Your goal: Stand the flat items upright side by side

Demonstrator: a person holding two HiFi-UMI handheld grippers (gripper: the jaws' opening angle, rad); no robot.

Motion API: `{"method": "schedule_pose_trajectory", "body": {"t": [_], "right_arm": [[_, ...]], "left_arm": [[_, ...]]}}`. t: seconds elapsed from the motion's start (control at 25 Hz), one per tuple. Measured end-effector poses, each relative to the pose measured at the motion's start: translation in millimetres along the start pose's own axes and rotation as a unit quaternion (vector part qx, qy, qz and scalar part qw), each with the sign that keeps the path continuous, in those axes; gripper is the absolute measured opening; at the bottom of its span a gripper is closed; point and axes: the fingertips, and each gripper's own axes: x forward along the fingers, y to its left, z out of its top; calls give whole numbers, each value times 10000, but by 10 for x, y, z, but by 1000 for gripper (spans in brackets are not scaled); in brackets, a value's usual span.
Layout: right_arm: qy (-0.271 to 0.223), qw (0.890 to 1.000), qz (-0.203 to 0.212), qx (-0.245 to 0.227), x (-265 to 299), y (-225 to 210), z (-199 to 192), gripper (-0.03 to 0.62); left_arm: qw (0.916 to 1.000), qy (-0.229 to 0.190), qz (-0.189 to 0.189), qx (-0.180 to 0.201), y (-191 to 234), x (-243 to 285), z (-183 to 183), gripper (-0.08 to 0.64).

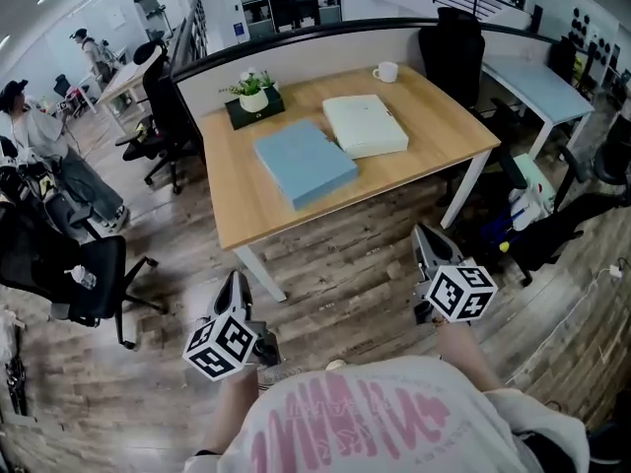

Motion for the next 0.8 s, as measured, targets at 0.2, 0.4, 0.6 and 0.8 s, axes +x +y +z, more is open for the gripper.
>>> {"method": "schedule_pose_trajectory", "body": {"t": [0.2,0.4,0.6,0.8], "right_arm": [[131,9990,-330,281,482,-268,-121,-2],[663,9961,-346,465,768,-481,-410,-2],[1207,9917,-233,382,1213,-811,-517,-2],[1428,9893,232,210,1903,-1110,-271,-2]], "left_arm": [[9997,-58,-217,36,-22,557,74,3],[9997,177,-165,-58,-38,932,-130,3],[9989,312,190,-303,-61,1328,-239,3],[9965,3,623,-550,-176,1718,-153,3]]}}
